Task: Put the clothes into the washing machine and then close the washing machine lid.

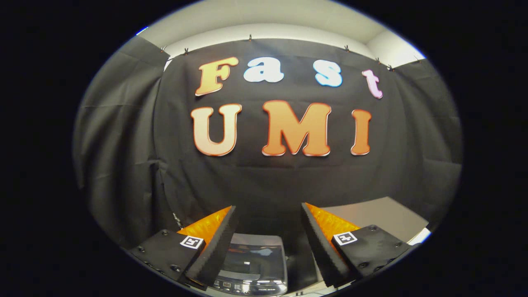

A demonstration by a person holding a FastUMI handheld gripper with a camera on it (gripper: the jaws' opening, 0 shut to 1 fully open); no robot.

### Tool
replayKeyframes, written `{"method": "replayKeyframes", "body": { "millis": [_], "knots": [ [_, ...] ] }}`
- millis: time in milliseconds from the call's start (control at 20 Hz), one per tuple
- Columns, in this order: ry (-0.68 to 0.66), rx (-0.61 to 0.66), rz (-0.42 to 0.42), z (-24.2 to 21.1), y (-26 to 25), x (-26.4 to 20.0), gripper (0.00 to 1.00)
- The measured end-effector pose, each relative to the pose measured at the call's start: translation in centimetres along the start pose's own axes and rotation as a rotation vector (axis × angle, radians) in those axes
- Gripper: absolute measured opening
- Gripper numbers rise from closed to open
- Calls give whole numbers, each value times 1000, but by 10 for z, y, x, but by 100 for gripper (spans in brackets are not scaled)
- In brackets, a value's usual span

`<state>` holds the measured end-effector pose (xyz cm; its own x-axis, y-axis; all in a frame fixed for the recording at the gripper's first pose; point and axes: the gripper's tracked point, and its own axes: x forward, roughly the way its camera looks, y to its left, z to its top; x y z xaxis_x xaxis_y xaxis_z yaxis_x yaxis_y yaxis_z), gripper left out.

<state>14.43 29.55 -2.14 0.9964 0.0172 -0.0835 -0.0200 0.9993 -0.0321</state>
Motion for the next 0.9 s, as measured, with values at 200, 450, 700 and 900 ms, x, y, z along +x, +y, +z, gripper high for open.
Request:
{"method": "replayKeyframes", "body": {
  "millis": [200, 450, 700, 900],
  "knots": [
    [-75, 4, -2, 49, -22, -40, 99],
    [-118, -2, -5, 72, -59, -78, 99],
    [-140, 6, -17, 78, -93, -98, 99],
    [-153, 33, -38, 79, -116, -110, 99]
  ]
}}
